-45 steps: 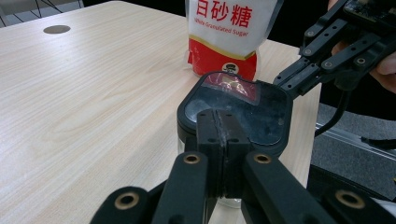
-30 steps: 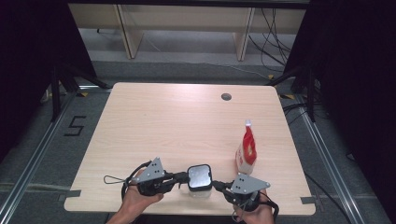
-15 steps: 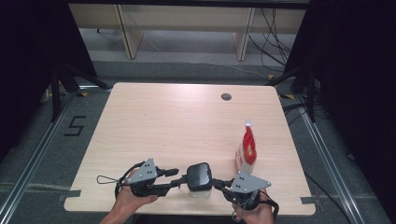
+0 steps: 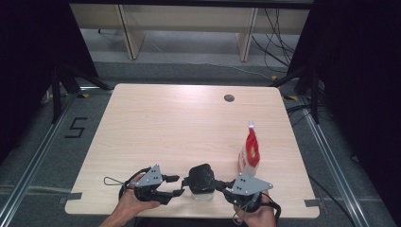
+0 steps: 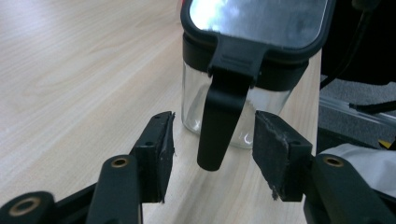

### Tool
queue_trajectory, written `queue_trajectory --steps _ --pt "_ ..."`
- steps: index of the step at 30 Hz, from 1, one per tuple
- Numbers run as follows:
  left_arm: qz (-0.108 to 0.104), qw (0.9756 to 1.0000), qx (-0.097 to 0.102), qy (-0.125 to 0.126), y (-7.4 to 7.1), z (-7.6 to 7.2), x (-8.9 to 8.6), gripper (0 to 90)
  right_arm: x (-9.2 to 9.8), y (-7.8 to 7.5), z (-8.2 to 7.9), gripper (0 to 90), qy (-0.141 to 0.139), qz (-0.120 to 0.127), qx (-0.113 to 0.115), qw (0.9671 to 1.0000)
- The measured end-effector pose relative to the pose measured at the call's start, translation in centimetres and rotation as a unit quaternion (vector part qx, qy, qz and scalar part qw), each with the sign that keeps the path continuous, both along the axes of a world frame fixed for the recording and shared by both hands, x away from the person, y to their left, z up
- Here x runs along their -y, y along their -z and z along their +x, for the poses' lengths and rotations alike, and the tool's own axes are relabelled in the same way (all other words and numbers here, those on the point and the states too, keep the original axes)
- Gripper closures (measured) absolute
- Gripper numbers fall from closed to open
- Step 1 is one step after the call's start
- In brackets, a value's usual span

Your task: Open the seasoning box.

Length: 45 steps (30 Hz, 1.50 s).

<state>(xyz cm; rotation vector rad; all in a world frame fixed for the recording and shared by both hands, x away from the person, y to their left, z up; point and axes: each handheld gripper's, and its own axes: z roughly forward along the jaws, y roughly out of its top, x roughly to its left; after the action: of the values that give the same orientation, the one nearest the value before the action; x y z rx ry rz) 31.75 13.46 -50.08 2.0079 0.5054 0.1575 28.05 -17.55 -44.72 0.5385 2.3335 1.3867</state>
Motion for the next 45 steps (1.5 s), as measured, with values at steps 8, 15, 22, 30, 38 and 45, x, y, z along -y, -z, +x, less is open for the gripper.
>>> queue_trajectory --steps 8,15,22,30,38,45 --pt "0.019 0.9998 0.003 0.004 0.6 0.2 0.7 56.9 -0.3 -0.5 0.0 89.8 -0.005 -0.004 0.014 0.9999" --pt "0.028 0.9996 0.006 0.001 1.0 0.4 1.2 62.7 -0.7 -0.9 -0.2 89.6 -0.003 0.0 0.004 1.0" --pt "0.037 0.999 0.024 0.009 1.0 0.2 1.5 72.6 -1.2 -1.4 -0.2 89.5 -0.011 -0.002 0.011 0.9999" --pt "0.039 0.9988 0.029 0.002 1.0 0.1 1.6 73.6 -1.9 -1.9 -0.3 89.5 -0.019 -0.006 0.017 0.9997" --pt "0.039 0.9989 0.028 -0.001 1.0 -0.1 1.7 73.5 -2.9 -2.3 -0.3 89.4 -0.029 0.004 0.018 0.9994" --pt "0.04 0.9988 0.028 -0.001 1.0 -0.1 1.7 73.5 -3.6 -2.6 -0.1 89.5 -0.037 0.001 0.021 0.9991"
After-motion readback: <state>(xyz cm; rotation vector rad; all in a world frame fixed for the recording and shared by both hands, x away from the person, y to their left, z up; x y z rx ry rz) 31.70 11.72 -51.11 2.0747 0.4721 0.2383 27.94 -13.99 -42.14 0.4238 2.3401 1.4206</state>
